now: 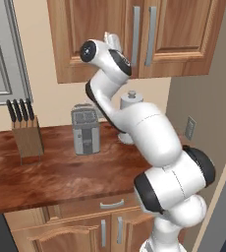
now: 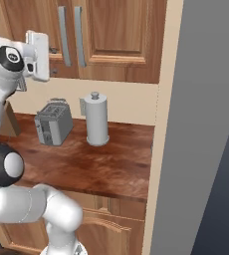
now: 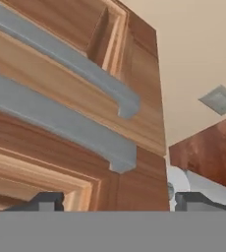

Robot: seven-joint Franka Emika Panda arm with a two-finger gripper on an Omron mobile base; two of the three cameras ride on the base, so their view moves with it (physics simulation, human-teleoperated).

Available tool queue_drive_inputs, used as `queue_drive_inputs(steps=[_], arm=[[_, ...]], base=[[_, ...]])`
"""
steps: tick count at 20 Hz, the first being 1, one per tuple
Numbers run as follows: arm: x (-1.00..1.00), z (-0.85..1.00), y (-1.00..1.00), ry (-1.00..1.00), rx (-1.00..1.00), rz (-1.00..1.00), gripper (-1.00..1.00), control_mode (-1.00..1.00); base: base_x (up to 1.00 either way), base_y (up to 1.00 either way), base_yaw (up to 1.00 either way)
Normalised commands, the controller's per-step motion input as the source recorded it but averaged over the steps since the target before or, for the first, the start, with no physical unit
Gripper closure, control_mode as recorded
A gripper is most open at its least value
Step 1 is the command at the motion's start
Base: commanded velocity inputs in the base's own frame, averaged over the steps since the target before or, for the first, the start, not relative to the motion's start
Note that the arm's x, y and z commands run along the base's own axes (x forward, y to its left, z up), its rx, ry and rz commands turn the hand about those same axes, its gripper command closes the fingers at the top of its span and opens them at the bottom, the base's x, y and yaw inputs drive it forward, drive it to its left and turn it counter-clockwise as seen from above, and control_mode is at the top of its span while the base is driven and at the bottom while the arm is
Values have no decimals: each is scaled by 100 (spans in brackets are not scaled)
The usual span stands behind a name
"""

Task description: Open the cabinet. Pick the bowls from the counter and place them in the cabinet. Then close the cabinet.

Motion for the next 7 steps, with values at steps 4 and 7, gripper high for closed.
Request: queue_drive_inputs(steps=[4, 7], arm=[[47, -20, -22, -2, 12, 12, -100, -100], [47, -16, -34, 0, 5, 11, -100, -100]], base=[[0, 0, 0], [0, 0, 0]])
